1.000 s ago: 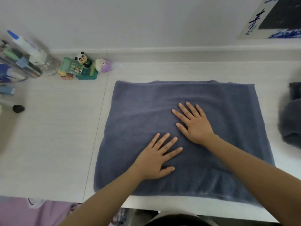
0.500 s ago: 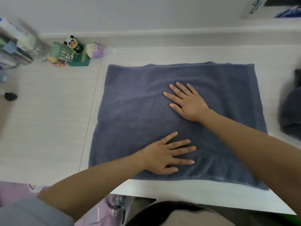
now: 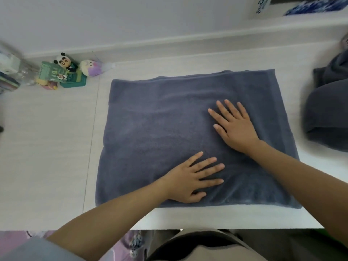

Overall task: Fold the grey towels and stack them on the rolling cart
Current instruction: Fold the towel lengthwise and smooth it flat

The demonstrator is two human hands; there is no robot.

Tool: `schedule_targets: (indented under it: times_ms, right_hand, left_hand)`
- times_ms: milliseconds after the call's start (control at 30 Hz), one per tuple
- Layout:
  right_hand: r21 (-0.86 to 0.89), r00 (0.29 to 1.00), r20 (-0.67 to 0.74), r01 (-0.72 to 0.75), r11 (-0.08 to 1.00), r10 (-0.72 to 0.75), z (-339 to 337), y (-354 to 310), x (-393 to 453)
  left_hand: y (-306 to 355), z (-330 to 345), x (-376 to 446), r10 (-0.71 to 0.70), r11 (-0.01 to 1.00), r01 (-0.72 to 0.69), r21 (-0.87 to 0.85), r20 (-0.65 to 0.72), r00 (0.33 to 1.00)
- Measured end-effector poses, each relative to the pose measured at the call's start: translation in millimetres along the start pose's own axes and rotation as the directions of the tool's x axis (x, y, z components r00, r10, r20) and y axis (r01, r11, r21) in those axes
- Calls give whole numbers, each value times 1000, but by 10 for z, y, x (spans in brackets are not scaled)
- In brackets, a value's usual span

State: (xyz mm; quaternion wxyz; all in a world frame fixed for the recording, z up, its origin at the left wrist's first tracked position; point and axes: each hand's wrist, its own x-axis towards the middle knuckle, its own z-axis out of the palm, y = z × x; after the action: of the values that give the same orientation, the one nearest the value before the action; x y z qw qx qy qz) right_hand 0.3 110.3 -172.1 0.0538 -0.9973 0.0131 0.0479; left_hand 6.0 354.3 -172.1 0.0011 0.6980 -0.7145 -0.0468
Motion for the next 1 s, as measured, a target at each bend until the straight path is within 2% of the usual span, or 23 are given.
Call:
schedule_targets:
  times_ms: [67,100,200,300,433,533,600,667,700,767,833,867,900,1000]
  right_hand:
    - [-30,992,11,123,992,-122,62,49,-175]
    - [-26,993,23,112,993,-112,76,103,-249]
    - [6,998,31,-62,998,62,71,265,-268]
    - [-23,991,64,-115,993,116,0,251,-227]
    - [-15,995,-8,-100,995,100,19,-146,-483]
    - [53,996,11,-94,994,94,145,-431,-946]
    - [60,969,4,-248,967,248,186,-319,-1142]
    - [62,896,-5,-444,894,445,153,-197,-1213]
    - [61,869,-7,-494,867,495,123,-210,-1203]
    - [83,874,10,-486,870,487,98,-401,-1197]
    - [62,922,11,-388,920,388,165,-556,-1280]
    - [57,917,30,-398,916,397,187,-553,-1343]
    - [59,885,38,-466,883,464,199,-494,-1400]
    - [40,723,38,-691,722,690,194,-345,-1470]
  left_hand:
    - [74,47,-77,-16,1000,16,19,-10,1000]
    - [109,71,-116,-6,999,6,37,3,1000]
    - [144,94,-154,45,996,-48,71,44,998]
    - [115,68,-121,54,997,-58,57,62,997]
    - [106,47,-100,-51,998,54,-41,67,996]
    - [100,51,-97,-161,984,164,-63,63,985]
    - [107,43,-103,-207,974,214,-75,96,974]
    - [106,25,-85,-217,969,226,-98,92,972]
    - [106,17,-77,-235,960,244,-136,76,969]
    - [98,-3,-55,-284,940,290,-179,55,957]
    - [84,24,-42,-302,944,306,-120,52,952]
    - [88,45,-50,-301,947,307,-91,68,951]
    - [92,60,-60,-306,946,313,-83,81,948]
    - [61,17,-69,-328,927,333,-171,57,943]
